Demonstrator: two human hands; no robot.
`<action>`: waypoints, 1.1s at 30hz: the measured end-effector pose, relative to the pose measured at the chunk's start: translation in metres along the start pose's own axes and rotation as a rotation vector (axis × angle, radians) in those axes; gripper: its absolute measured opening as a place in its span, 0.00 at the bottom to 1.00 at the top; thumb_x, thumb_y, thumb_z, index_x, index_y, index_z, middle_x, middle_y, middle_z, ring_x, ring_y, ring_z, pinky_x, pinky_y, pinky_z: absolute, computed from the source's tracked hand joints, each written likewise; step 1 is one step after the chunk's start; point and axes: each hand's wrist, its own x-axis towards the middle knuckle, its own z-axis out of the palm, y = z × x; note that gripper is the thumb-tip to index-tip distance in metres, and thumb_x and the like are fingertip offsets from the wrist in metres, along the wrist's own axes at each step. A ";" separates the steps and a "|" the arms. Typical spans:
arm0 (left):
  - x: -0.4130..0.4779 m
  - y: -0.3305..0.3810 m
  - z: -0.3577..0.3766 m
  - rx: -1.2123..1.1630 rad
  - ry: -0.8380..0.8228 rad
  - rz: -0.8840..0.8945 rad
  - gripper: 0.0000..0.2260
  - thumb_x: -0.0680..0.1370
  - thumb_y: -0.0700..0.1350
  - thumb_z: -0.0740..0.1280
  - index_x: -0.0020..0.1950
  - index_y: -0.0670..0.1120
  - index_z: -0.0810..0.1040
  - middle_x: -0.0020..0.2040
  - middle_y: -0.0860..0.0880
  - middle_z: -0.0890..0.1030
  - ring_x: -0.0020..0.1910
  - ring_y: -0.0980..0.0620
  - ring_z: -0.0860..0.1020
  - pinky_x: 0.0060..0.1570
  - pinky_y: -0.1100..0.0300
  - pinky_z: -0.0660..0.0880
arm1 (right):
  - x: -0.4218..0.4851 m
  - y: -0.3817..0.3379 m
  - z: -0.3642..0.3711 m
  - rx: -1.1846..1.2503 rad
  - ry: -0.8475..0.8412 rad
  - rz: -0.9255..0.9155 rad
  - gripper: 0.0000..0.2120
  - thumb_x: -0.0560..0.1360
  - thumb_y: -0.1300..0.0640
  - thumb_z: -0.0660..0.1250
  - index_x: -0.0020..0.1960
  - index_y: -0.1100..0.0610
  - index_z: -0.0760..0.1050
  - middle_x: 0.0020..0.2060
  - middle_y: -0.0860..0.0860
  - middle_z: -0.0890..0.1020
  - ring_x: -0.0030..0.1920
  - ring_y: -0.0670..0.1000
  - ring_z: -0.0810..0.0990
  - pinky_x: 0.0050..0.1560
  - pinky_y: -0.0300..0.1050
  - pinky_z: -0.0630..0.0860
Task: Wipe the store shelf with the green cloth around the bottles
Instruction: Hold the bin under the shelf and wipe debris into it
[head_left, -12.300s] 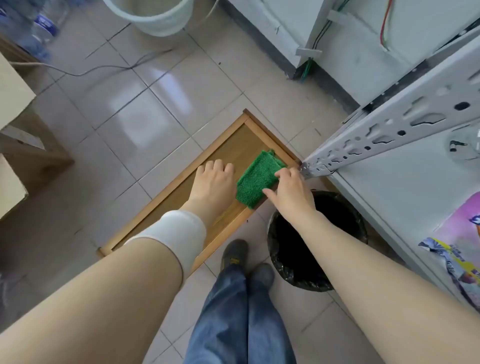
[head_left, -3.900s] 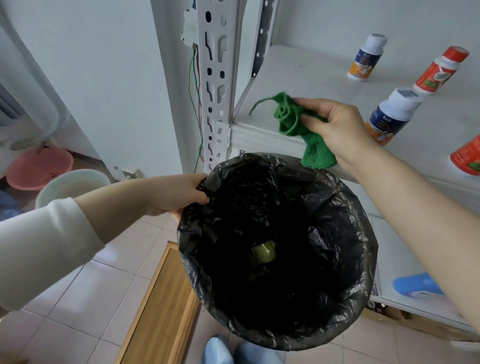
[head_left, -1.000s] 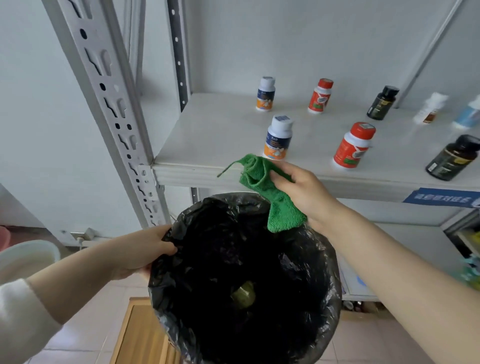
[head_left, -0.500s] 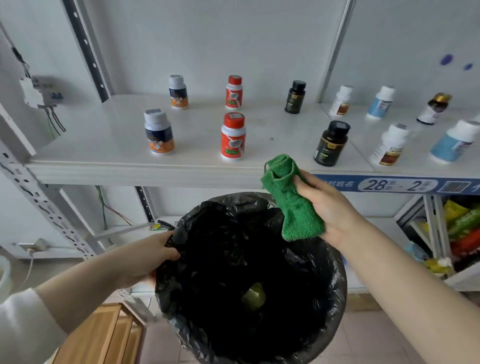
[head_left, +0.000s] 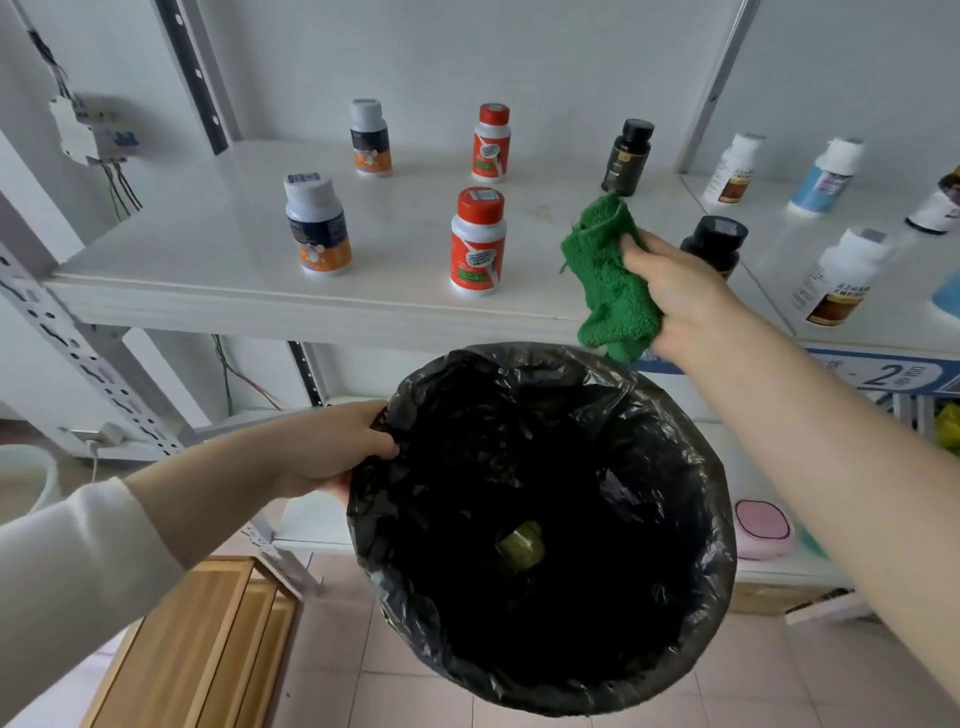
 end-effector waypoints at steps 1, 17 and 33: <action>0.001 0.002 0.000 0.007 -0.002 0.004 0.17 0.77 0.31 0.56 0.58 0.47 0.74 0.53 0.44 0.82 0.51 0.46 0.81 0.55 0.48 0.77 | 0.006 -0.001 0.001 -0.023 0.030 -0.015 0.16 0.79 0.60 0.57 0.66 0.56 0.70 0.48 0.53 0.80 0.44 0.50 0.79 0.42 0.44 0.77; 0.016 0.030 -0.003 0.086 -0.098 0.001 0.14 0.77 0.33 0.58 0.57 0.47 0.74 0.53 0.45 0.82 0.52 0.49 0.81 0.54 0.55 0.78 | 0.168 -0.025 -0.001 -0.560 0.659 -0.127 0.13 0.78 0.61 0.57 0.58 0.57 0.76 0.47 0.47 0.77 0.44 0.45 0.73 0.43 0.32 0.67; 0.023 0.038 -0.010 0.253 -0.056 -0.017 0.16 0.77 0.38 0.61 0.63 0.51 0.71 0.57 0.50 0.80 0.55 0.55 0.78 0.53 0.64 0.75 | 0.224 0.021 0.016 -1.118 0.007 -0.141 0.18 0.79 0.51 0.53 0.67 0.45 0.68 0.70 0.50 0.68 0.67 0.55 0.68 0.63 0.42 0.64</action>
